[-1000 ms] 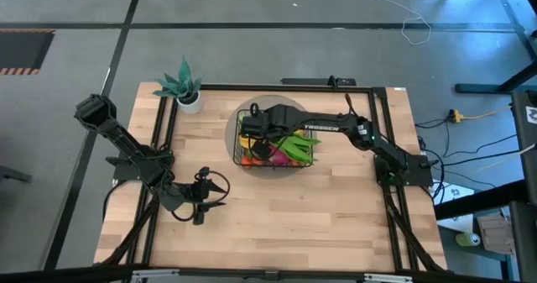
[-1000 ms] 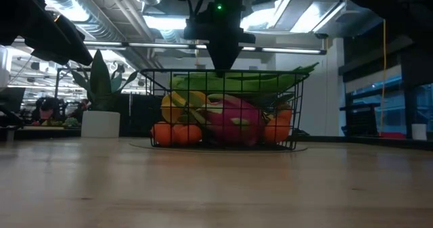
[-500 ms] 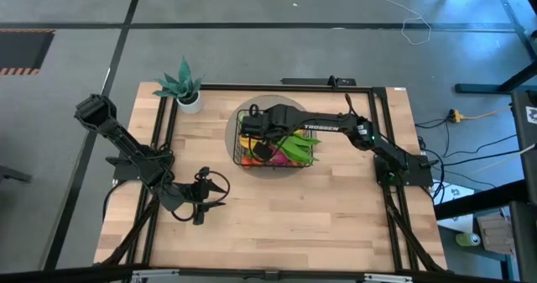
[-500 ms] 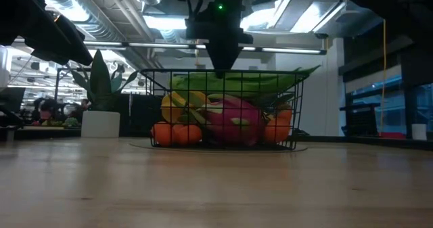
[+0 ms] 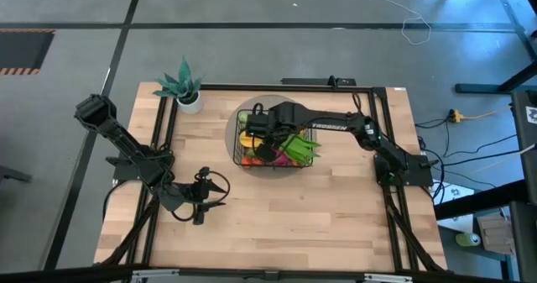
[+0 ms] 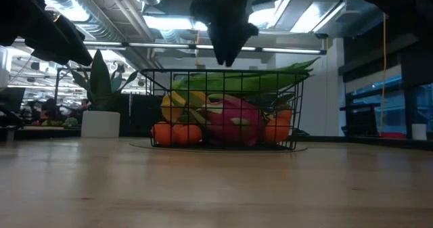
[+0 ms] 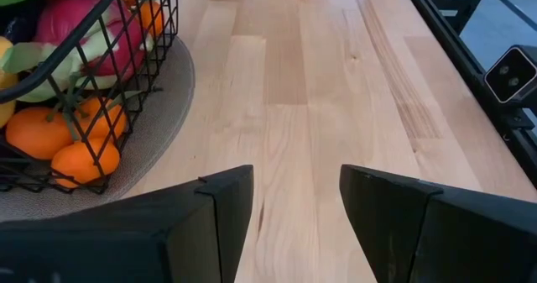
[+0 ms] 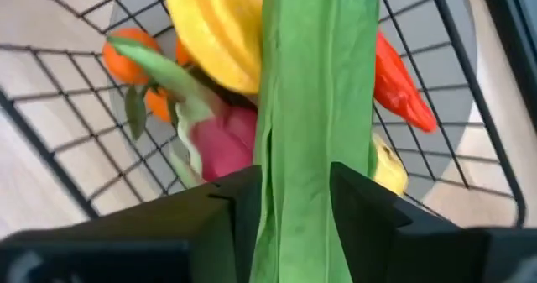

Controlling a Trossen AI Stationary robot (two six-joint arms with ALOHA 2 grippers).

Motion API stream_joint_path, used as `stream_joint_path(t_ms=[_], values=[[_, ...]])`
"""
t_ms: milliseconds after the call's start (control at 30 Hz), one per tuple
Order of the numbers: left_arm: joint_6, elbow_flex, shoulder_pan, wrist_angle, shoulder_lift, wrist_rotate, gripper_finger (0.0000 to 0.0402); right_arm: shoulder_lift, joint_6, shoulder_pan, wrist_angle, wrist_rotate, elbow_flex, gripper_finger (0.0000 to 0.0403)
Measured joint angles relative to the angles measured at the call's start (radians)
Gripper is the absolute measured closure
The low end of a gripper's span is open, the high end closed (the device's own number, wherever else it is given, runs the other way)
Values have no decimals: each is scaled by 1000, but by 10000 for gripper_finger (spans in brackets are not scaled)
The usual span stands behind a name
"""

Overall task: Build produce basket
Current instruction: Put the lettuce into the black wire basket

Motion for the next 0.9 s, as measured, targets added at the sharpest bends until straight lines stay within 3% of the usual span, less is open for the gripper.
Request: stream_joint_path(t_ms=[167,333,433,900], values=[[0,0,0,-3,0,0,233,-35,24,10,-32,54,0,277],[0,0,0,-4,0,0,233,-30,189,11,-32,327,0,277],[-1,0,0,-3,0,0,233,-13,234,11,-22,429,-11,277],[-1,0,0,-3,0,0,233,4,219,55,206,488,-309,277]])
